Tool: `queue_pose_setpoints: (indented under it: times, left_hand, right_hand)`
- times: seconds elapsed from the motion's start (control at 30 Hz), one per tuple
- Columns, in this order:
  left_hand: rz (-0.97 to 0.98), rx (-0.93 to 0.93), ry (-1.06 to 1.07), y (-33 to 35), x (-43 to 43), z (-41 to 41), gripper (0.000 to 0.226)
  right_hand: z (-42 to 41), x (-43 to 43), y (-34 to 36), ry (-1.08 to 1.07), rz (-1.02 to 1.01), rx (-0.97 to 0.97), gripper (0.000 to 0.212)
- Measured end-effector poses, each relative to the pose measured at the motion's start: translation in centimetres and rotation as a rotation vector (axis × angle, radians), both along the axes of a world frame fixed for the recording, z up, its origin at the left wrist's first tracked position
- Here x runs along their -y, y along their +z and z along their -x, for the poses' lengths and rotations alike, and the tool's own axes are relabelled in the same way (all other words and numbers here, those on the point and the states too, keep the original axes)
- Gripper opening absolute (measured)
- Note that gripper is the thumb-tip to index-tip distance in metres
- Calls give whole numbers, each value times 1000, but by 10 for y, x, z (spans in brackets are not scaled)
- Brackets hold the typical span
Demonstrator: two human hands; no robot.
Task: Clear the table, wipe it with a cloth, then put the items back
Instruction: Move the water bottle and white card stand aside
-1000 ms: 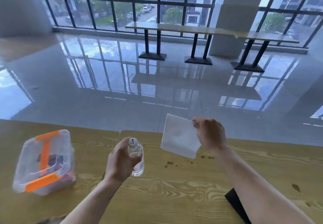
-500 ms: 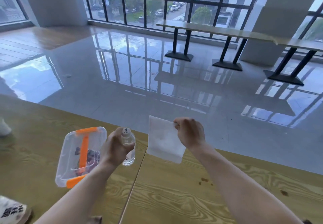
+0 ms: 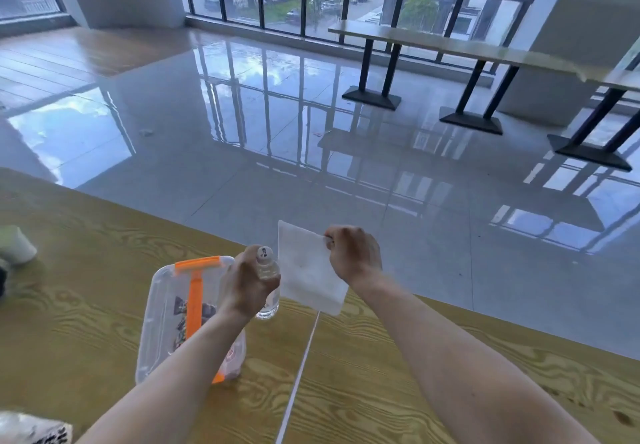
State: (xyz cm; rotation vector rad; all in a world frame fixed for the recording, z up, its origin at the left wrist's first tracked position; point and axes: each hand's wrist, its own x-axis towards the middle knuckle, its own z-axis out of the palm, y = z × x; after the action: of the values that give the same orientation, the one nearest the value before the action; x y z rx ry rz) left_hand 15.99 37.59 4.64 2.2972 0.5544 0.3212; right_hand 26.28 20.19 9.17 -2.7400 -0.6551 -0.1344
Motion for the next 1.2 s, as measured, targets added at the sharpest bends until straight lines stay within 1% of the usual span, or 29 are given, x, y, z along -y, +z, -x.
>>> queue_pose_setpoints:
  times: [0.57,0.73,0.8,0.87,0.97,1.07,1.2]
  left_hand:
    - [12,22,44,-3,-7,0,35]
    - [53,21,31,-4,-7,0,36]
    - [73,40,31,-4,-7,0,41]
    - [79,52,30,-3,-6,1,53]
    - [53,58,20,4,-3,2,68]
    - [-25,67,11,13,2,3,68]
    - [-157,86,-22,22,8,5,67]
  right_hand:
    - [2,-16,-23,-1,-3,-83,19]
    - [-1,-17,-18,6,21,-147,20]
    - [0,-15,-17,13,39,-164,19]
    - [1,-13,-16,10,51,-178,19]
    - [3,-10,-16,0,43,-182,17]
    - [6,-7,-16,3,18,-184,18]
    - [10,1,-11,6,-18,-144,26]
